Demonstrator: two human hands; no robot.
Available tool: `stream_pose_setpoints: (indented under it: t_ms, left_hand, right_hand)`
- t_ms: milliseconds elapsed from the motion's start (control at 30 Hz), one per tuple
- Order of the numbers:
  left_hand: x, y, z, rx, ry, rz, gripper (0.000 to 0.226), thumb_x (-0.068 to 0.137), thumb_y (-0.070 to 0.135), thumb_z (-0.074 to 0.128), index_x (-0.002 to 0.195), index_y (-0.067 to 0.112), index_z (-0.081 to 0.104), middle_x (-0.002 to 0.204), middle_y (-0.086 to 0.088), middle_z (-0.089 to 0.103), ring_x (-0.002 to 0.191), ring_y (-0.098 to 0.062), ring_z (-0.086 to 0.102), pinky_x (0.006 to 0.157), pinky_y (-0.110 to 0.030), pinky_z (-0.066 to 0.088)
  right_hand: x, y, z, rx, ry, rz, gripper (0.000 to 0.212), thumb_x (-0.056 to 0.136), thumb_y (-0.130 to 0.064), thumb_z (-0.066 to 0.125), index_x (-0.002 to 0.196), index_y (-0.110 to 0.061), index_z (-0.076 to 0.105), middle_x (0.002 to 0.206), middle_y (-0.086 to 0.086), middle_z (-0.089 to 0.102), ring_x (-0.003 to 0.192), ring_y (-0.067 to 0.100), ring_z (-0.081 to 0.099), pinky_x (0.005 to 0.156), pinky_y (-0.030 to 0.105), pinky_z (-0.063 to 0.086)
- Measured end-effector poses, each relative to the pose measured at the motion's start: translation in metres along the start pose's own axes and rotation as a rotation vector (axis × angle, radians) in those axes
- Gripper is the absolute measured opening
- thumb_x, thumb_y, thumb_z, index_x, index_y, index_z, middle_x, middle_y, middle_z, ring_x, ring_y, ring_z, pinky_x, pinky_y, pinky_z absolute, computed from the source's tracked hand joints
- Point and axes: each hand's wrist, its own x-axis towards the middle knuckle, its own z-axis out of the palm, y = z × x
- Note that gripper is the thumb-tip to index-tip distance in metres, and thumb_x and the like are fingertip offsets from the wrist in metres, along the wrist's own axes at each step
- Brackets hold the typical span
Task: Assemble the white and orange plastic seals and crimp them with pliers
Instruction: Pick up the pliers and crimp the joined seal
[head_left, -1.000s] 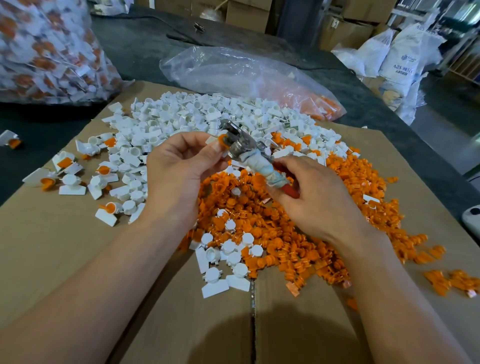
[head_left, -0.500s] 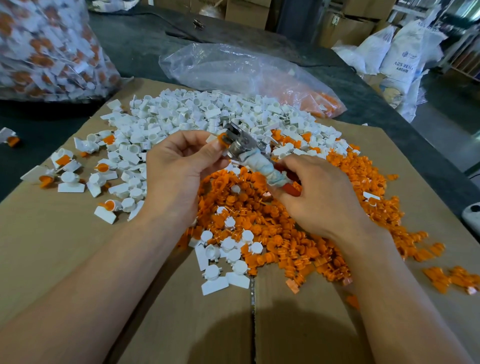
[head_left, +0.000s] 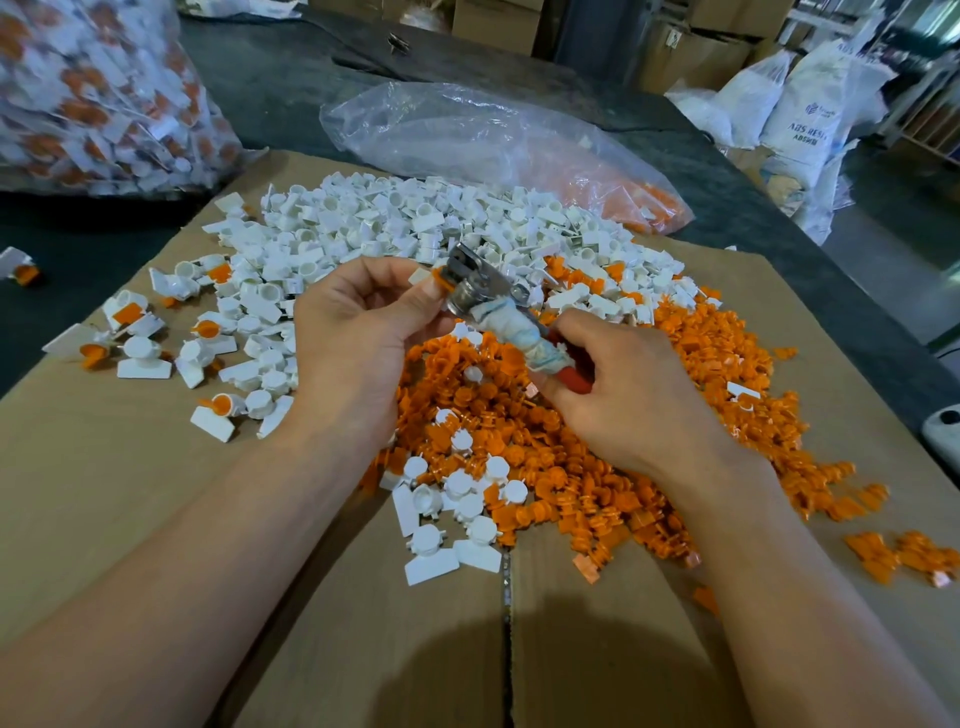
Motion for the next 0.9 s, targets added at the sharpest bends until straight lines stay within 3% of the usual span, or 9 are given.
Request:
stream_pose_setpoints:
  t_ms: [167,667,900]
  left_hand:
    - [-0.0001,0.0006,0.0006,0.008,0.014,-0.008,0.019,0.079,-0.007,0.06,0.069,0.009,0.058,0.051,0.009,0.062,0.05,-0.005,0.06,0.049,-0.014,0.048]
    - [0.0019,0.002,-0.0008,0.0,0.023,-0.047,0.021,0.079,-0.008,0.061,0.067,0.008,0.059,0.052,0.008,0.061,0.051,-0.007,0.06,0.051,-0.017,0.051]
    - [0.0026,0.005,-0.0015,-0.034,0.003,-0.131,0.02,0.077,-0.008,0.062,0.066,0.008,0.059,0.051,0.001,0.062,0.05,-0.012,0.062,0.046,-0.015,0.048]
  right_hand:
    - [0.0003,-0.0006,0.0031,-0.003,-0.007,-0.005,0.02,0.083,-0.029,0.063,0.082,-0.026,0.043,0.064,-0.011,0.045,0.057,0.006,0.043,0.05,0.027,0.035]
    - [-0.0003,-0.002,0.0054,0.015,0.008,0.003,0.021,0.084,-0.03,0.063,0.077,-0.026,0.043,0.06,-0.011,0.043,0.053,0.008,0.043,0.047,0.029,0.032]
    - [0.0007,-0.0004,0.0027,0.134,-0.022,0.085,0.022,0.079,-0.041,0.062,0.077,-0.021,0.052,0.064,-0.009,0.048,0.056,0.006,0.044,0.051,0.014,0.033]
